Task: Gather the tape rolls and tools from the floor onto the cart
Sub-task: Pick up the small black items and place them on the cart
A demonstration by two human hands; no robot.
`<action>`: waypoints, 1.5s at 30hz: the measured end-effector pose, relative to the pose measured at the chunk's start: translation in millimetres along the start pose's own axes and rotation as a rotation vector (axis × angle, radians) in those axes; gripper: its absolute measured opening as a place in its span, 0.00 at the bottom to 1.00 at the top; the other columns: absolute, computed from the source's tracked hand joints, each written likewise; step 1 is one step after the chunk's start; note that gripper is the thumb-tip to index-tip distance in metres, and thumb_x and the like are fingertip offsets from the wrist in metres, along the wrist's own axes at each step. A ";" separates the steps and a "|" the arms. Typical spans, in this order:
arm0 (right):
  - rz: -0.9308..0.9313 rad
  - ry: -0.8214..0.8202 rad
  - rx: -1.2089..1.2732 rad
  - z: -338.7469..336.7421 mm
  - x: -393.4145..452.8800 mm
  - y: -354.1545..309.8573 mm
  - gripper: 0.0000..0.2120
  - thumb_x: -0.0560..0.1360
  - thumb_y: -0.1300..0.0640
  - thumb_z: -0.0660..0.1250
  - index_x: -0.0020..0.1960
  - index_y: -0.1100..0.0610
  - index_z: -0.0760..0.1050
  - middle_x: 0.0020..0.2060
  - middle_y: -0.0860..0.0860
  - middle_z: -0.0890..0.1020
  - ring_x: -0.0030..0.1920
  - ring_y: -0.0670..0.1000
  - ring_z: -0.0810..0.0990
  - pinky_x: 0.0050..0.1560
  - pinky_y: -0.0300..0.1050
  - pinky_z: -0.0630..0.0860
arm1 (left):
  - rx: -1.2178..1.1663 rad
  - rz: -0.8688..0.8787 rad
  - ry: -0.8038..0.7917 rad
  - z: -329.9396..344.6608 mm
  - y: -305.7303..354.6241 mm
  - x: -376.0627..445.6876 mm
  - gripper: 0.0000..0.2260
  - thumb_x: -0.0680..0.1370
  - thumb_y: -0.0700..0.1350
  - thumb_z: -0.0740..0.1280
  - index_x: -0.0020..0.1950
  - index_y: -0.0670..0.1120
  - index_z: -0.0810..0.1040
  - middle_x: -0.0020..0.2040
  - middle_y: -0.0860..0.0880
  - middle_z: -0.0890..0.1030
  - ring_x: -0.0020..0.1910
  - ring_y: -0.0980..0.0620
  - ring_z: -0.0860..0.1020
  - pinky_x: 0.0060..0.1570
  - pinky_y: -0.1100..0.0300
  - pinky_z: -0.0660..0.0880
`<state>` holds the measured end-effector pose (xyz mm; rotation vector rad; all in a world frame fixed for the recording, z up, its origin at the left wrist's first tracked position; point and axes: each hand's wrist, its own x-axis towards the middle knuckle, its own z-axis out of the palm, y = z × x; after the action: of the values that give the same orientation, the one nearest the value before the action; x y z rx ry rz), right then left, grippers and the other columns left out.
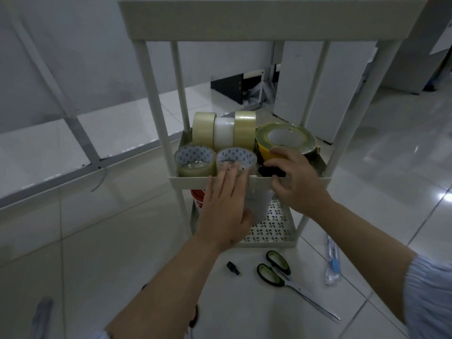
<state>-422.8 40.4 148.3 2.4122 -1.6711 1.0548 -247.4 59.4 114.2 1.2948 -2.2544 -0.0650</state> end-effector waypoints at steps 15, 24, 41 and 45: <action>-0.452 -0.404 0.032 119.0 -59.3 -96.6 0.13 0.67 0.59 0.63 0.51 0.57 0.75 0.49 0.56 0.81 0.48 0.57 0.78 0.45 0.49 0.76 | 0.023 -0.385 -0.119 -2.9 -109.7 -144.7 0.29 0.72 0.53 0.54 0.71 0.44 0.57 0.72 0.37 0.64 0.72 0.44 0.52 0.66 0.36 0.61; -0.257 -0.849 0.163 213.4 -84.4 -129.1 0.30 0.72 0.60 0.64 0.72 0.60 0.57 0.71 0.58 0.62 0.70 0.55 0.58 0.67 0.51 0.67 | -0.050 -0.654 -0.396 4.6 -147.6 -217.6 0.39 0.68 0.62 0.45 0.75 0.45 0.48 0.77 0.45 0.48 0.76 0.45 0.45 0.75 0.48 0.47; -0.149 -0.916 0.089 275.7 -96.7 -139.8 0.18 0.76 0.54 0.61 0.64 0.55 0.66 0.60 0.52 0.73 0.61 0.55 0.69 0.55 0.47 0.63 | -0.149 -0.852 -0.606 28.5 -158.3 -242.1 0.40 0.71 0.63 0.57 0.75 0.48 0.42 0.77 0.51 0.46 0.76 0.51 0.46 0.74 0.50 0.51; -0.133 -0.835 0.139 260.9 -93.0 -130.0 0.11 0.74 0.55 0.62 0.56 0.56 0.70 0.52 0.52 0.75 0.55 0.55 0.72 0.44 0.44 0.59 | -0.187 -0.823 -0.521 30.6 -152.5 -231.8 0.47 0.59 0.68 0.43 0.75 0.50 0.42 0.77 0.52 0.46 0.76 0.52 0.45 0.74 0.50 0.49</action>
<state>-199.1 72.8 -57.9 3.2636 -1.5623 0.1110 -49.5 159.4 -55.4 2.1852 -1.8463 -0.9738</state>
